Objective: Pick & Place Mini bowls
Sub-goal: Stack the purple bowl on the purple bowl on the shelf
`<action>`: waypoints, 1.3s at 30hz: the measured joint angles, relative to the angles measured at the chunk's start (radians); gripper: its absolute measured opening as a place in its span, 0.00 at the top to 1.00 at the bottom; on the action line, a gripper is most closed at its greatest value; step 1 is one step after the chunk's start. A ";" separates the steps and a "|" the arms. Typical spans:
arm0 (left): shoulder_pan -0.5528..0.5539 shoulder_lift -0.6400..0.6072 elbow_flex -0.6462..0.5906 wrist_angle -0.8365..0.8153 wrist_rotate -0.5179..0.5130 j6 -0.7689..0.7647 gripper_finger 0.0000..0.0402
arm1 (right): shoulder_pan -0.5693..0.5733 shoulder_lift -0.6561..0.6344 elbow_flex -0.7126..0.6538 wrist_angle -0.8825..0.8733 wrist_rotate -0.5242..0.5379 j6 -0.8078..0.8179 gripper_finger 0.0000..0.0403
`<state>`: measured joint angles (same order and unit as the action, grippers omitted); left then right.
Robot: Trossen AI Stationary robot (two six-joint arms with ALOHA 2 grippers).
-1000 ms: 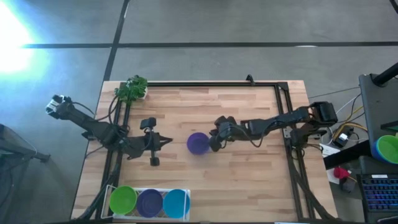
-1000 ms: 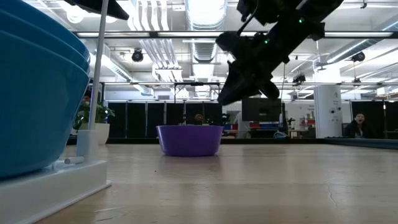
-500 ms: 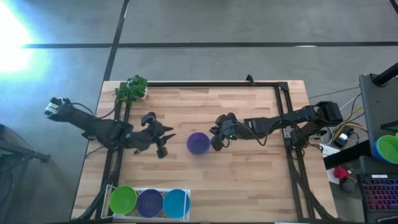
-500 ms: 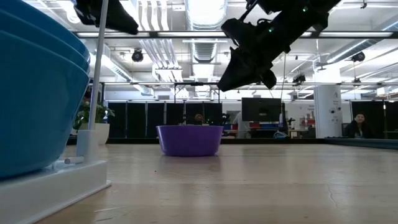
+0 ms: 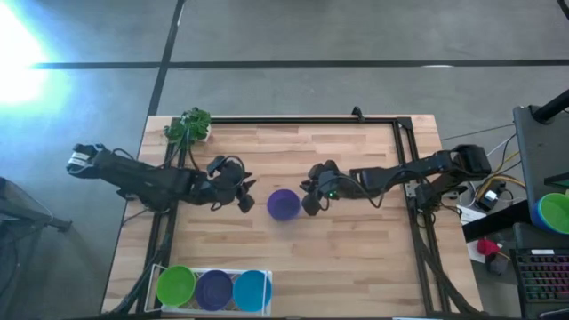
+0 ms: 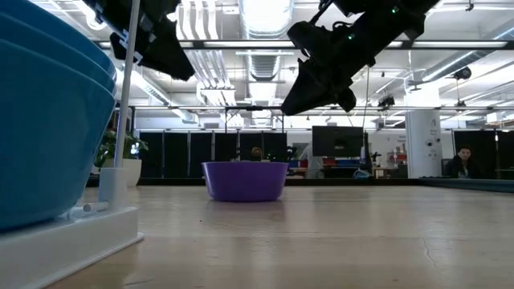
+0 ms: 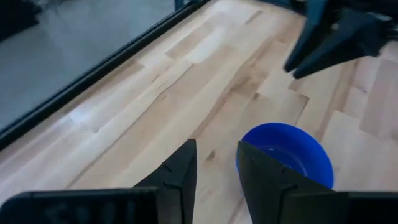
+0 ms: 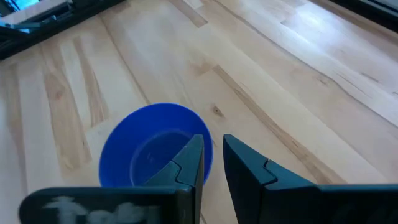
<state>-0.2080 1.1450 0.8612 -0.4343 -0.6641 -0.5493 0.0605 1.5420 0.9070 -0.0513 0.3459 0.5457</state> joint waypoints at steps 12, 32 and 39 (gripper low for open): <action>0.069 0.128 0.000 0.021 0.224 -0.172 0.73 | 0.000 -0.045 0.000 -0.001 -0.004 -0.005 0.85; 0.155 0.372 0.000 0.140 0.348 -0.268 0.73 | 0.000 -0.102 0.000 -0.002 -0.007 -0.112 0.85; 0.156 0.426 0.000 0.182 0.379 -0.264 0.73 | 0.000 -0.102 0.000 -0.002 -0.007 -0.112 0.85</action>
<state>-0.0521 1.5712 0.8612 -0.2526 -0.2852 -0.8131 0.0605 1.4399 0.9070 -0.0532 0.3393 0.4335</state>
